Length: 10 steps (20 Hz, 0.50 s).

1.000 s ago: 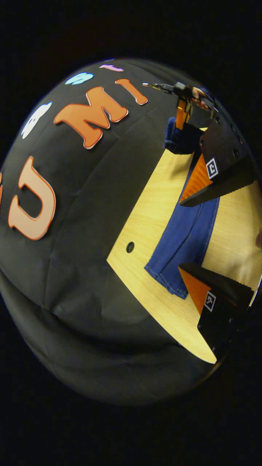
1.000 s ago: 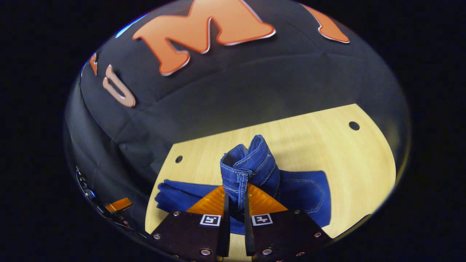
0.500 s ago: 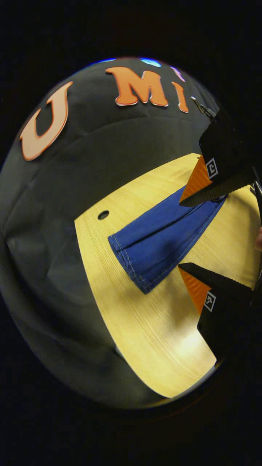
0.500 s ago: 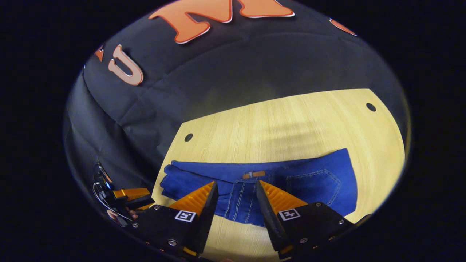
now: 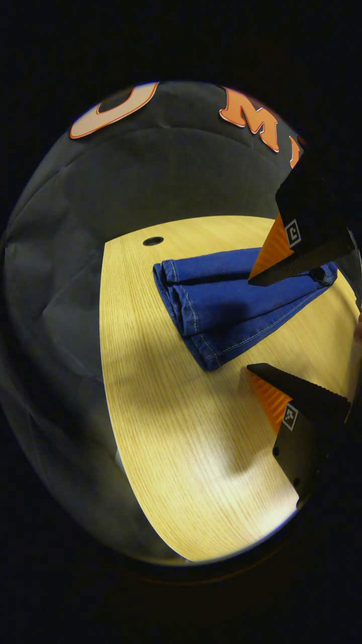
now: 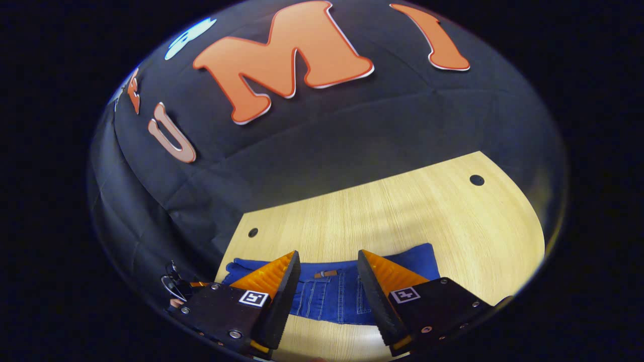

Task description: Grasp the waist and the cuffs of the jeans and fold them to make the two legs overlap; first hold the waist and fold one-third of the jeans toward the cuffs, then hold the cuffs and fold the remaining one-third in the same direction to finish folding.

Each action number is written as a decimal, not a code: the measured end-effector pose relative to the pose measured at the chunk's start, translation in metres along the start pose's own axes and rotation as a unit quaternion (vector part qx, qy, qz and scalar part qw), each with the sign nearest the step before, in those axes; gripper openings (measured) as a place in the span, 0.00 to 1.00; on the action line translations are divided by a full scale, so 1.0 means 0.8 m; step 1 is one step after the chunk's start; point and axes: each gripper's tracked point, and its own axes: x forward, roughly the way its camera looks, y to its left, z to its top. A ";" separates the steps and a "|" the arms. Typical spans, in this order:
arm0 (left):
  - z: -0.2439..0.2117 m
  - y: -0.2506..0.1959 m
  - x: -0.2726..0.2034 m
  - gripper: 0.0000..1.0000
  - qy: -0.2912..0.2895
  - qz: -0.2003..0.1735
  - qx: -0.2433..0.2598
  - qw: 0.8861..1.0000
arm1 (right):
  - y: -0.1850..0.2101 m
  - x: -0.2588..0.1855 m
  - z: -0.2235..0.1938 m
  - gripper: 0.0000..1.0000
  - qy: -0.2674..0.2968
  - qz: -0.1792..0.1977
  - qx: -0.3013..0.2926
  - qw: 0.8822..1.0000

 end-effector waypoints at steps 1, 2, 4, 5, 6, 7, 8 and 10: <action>0.001 -0.006 0.004 0.95 0.001 -0.001 0.000 1.000 | -0.003 -0.004 0.006 0.74 -0.006 -0.002 0.001 1.000; 0.003 -0.012 0.011 0.92 0.000 -0.005 0.003 1.000 | -0.007 -0.008 0.009 0.74 -0.011 -0.006 0.000 1.000; 0.009 -0.019 0.015 0.90 0.004 -0.008 0.014 1.000 | -0.015 -0.015 0.018 0.74 -0.018 -0.009 0.003 1.000; 0.011 -0.024 0.019 0.89 0.004 -0.014 0.010 1.000 | -0.019 -0.022 0.021 0.74 -0.023 -0.011 0.005 1.000; 0.013 -0.028 0.022 0.90 0.004 -0.021 0.005 1.000 | -0.019 -0.023 0.022 0.74 -0.025 -0.011 0.007 1.000; 0.015 -0.031 0.026 0.90 0.005 -0.023 0.003 1.000 | -0.023 -0.026 0.024 0.74 -0.026 -0.014 0.008 1.000; 0.015 -0.033 0.028 0.89 0.007 -0.021 0.007 1.000 | -0.021 -0.027 0.024 0.74 -0.026 -0.011 0.011 1.000; 0.016 -0.041 0.039 0.88 0.005 -0.014 0.015 1.000 | -0.022 -0.030 0.025 0.74 -0.026 -0.011 0.015 0.999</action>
